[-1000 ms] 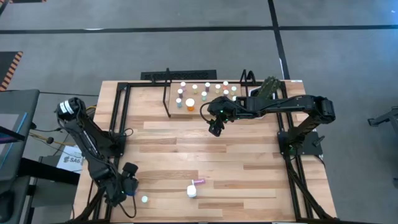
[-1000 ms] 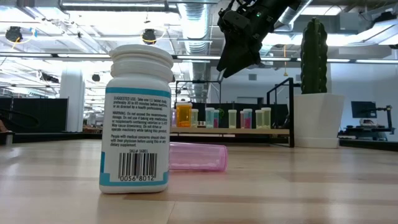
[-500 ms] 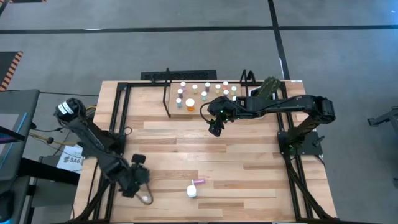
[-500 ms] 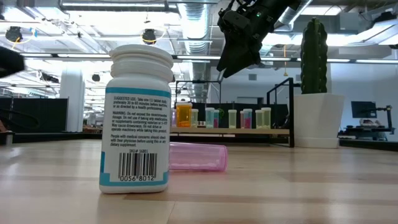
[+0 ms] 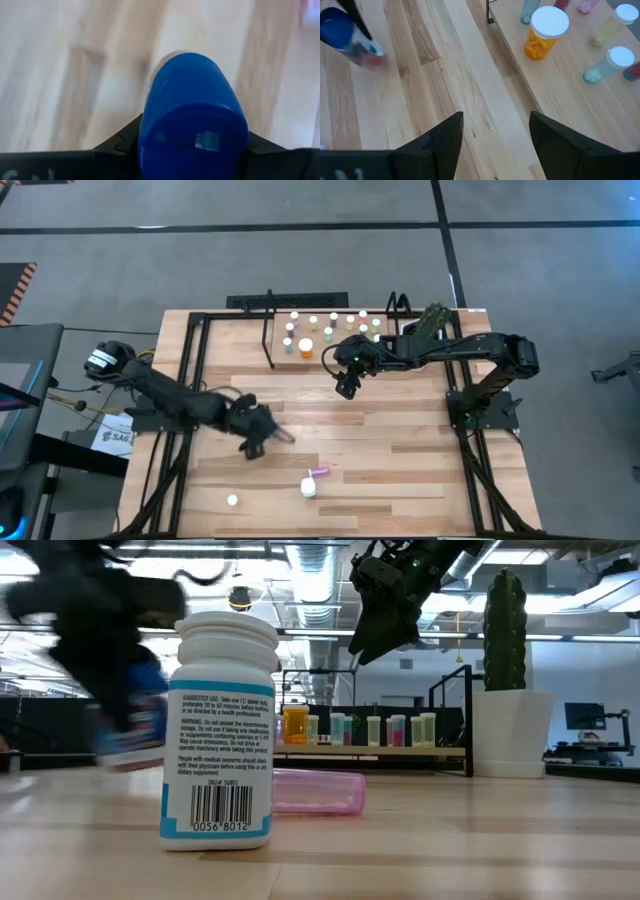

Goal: Pick and place medicine bottles onto shelf by color
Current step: Put the blue gummy pill bottle on the shelf, then put the pink pill bottle on the shelf

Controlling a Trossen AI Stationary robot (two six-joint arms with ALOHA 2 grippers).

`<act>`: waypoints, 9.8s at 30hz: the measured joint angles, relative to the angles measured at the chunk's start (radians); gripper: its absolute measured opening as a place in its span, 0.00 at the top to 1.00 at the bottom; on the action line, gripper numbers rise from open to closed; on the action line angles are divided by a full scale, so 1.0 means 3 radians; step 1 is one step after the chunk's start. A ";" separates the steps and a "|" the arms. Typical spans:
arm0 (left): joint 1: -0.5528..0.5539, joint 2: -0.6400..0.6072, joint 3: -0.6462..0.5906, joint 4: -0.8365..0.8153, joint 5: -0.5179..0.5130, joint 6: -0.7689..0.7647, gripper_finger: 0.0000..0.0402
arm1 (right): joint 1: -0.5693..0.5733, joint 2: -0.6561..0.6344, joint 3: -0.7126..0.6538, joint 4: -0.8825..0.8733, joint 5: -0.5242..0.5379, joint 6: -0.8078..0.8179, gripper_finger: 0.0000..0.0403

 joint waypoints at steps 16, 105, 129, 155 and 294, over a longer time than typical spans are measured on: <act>0.0952 0.0263 0.0003 0.0893 -0.0020 0.0316 0.60 | 0.0001 0.0000 0.0001 0.0004 -0.0001 0.0000 0.38; 0.1046 -0.1069 0.0666 -0.0880 -0.0363 -0.0334 0.39 | 0.0161 0.0609 0.0047 0.1021 -0.0004 -0.1518 0.38; 0.0562 -0.1485 0.0566 -0.1007 -0.0872 -0.0561 0.39 | 0.0276 0.1130 0.0336 0.1141 -0.0290 -0.2109 0.38; 0.0562 -0.1485 0.0566 -0.1097 -0.0874 -0.0566 0.39 | 0.0011 0.1554 0.0334 0.1262 -0.0797 -0.1916 0.39; 0.0563 -0.1484 0.0566 -0.1178 -0.1123 -0.0568 0.39 | 0.0949 0.0515 0.0701 -0.0995 0.0757 -0.0012 0.37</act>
